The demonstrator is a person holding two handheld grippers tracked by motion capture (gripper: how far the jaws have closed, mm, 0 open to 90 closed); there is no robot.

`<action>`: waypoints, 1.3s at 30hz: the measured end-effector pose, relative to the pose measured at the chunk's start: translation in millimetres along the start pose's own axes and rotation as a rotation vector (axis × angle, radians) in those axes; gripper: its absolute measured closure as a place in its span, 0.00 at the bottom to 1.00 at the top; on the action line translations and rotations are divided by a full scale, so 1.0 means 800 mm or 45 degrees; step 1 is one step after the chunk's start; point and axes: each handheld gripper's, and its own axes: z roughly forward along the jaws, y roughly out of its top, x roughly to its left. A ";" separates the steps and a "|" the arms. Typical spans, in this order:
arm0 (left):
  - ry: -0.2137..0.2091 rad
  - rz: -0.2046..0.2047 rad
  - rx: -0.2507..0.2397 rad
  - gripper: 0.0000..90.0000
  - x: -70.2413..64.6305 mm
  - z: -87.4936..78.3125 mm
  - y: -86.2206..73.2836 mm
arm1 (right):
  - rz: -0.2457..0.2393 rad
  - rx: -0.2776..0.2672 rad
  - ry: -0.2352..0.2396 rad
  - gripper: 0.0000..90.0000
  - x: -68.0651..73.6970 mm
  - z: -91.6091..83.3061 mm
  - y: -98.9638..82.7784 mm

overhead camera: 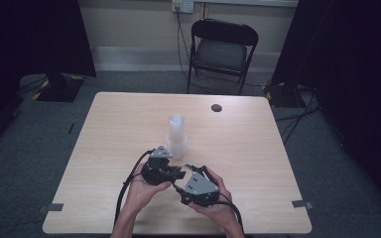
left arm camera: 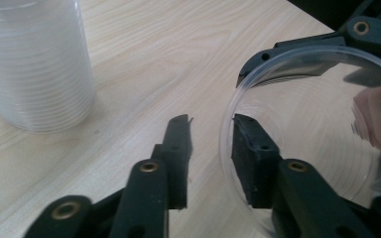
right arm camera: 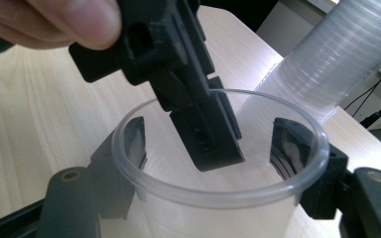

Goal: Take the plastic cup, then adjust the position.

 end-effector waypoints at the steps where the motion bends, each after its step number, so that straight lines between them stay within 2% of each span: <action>1: 0.000 0.003 -0.009 0.74 0.000 0.000 0.000 | 0.009 -0.001 0.003 0.34 -0.001 0.000 0.000; 4: 0.004 0.001 -0.020 0.73 0.000 0.000 0.000 | 0.020 0.007 0.011 0.34 -0.004 -0.001 0.001; 11: 0.026 0.043 -0.048 0.67 -0.004 -0.002 -0.001 | 0.047 -0.003 0.009 0.34 -0.009 -0.002 0.001; 16: 0.092 0.053 -0.100 0.56 -0.005 -0.004 -0.003 | 0.074 -0.014 0.014 0.34 -0.010 -0.002 0.001; 20: 0.098 0.028 -0.148 0.51 -0.002 -0.009 -0.006 | 0.105 -0.018 0.020 0.34 -0.011 -0.002 0.000; 22: 0.083 -0.002 -0.172 0.50 0.000 -0.011 -0.008 | 0.129 -0.021 0.033 0.34 -0.013 -0.002 0.000; 24: 0.084 -0.004 -0.201 0.47 0.001 -0.013 -0.010 | 0.154 -0.028 0.044 0.34 -0.014 -0.001 -0.001; 32: 0.091 -0.032 -0.280 0.37 0.006 -0.021 -0.017 | 0.238 -0.013 0.026 0.34 -0.021 0.000 -0.007; 34: 0.086 -0.053 -0.299 0.36 0.007 -0.023 -0.019 | 0.261 -0.005 0.017 0.34 -0.024 0.001 -0.009; 39: 0.118 -0.044 -0.325 0.33 0.008 -0.029 -0.020 | 0.337 0.012 0.003 0.34 -0.036 0.002 -0.019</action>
